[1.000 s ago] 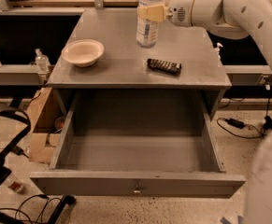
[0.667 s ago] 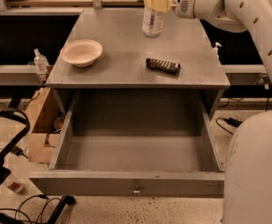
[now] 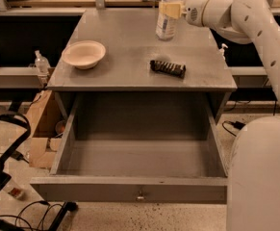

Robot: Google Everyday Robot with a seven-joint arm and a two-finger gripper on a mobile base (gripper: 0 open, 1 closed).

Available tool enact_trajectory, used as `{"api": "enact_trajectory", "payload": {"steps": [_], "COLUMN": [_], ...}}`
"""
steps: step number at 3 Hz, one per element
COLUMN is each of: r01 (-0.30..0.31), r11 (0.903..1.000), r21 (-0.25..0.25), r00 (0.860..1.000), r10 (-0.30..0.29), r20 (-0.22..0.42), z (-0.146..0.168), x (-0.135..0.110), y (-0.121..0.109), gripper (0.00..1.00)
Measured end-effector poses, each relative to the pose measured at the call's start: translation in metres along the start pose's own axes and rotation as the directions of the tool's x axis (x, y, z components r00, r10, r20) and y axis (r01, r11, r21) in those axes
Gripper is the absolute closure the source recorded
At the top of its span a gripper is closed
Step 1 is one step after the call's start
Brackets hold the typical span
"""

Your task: Pick blue plastic bottle from top drawer and place on counter

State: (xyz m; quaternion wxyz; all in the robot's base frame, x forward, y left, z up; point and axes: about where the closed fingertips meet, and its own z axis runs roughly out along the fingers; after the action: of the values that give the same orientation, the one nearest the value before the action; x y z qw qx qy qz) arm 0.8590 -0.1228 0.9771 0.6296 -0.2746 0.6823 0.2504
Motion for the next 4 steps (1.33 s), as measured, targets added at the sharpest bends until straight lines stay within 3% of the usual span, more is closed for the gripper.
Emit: {"api": "enact_trajectory", "payload": {"steps": [2, 4], "r01": [0.034, 0.119], "r11": [0.9992, 0.9858], "r21": [-0.020, -0.118], "r00": [0.999, 0.993], "r10": [-0.034, -0.122], "r20": [-0.018, -0.013], "z": [0.015, 0.071], "x": [0.005, 0.020], "y": [0.011, 0.048], "gripper": [1.00, 1.00]}}
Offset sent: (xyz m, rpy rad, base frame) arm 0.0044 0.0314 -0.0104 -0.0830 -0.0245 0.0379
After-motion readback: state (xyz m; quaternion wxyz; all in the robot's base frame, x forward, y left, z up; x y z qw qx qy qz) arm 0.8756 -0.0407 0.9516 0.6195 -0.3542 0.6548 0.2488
